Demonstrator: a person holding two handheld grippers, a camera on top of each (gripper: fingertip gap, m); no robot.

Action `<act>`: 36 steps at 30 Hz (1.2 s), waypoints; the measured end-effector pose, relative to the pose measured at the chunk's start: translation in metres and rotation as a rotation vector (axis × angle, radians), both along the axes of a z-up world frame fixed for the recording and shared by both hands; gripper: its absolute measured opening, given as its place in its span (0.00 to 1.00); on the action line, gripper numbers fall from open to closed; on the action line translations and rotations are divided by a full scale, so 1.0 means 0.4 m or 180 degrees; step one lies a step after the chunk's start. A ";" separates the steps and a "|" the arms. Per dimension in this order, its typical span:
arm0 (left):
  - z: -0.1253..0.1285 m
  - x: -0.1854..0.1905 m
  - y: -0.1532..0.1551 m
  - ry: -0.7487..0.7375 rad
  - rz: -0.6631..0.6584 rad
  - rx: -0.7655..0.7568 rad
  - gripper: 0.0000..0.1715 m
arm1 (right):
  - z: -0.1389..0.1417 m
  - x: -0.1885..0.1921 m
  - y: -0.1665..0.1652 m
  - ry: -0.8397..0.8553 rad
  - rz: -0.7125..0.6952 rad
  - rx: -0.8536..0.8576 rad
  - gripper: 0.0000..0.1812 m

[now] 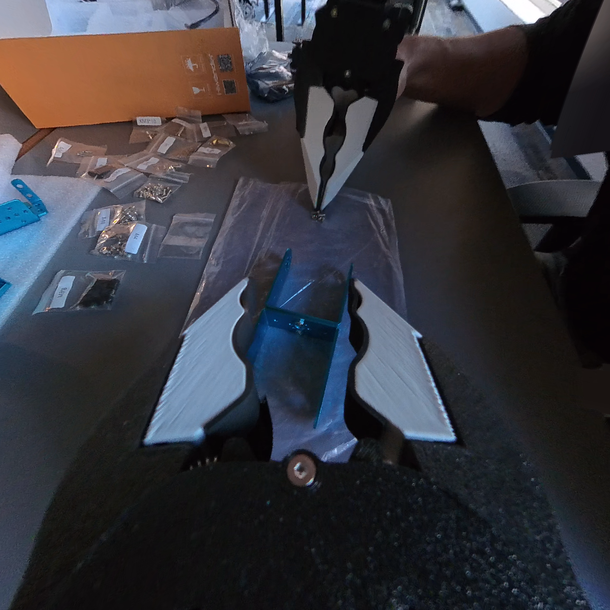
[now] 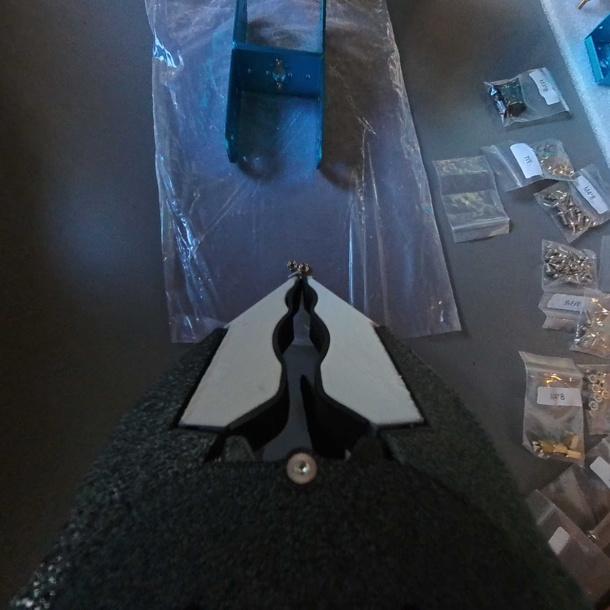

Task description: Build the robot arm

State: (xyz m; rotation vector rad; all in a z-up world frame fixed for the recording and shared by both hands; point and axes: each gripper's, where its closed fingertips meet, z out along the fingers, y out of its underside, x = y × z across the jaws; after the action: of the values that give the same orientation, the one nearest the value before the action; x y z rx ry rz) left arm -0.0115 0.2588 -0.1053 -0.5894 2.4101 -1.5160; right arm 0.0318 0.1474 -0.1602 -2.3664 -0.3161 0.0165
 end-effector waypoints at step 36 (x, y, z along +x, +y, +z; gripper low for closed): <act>-0.095 -0.105 0.061 0.0647 -0.0718 0.0518 0.00 | 0.061 -0.116 0.133 0.0092 0.0257 0.0447 0.12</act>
State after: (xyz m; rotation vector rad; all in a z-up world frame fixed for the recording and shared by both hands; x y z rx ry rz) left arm -0.0534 0.2833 -0.1432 -0.4709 2.8059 -1.3793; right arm -0.0148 0.2006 -0.1358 -2.2112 -0.3859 0.0646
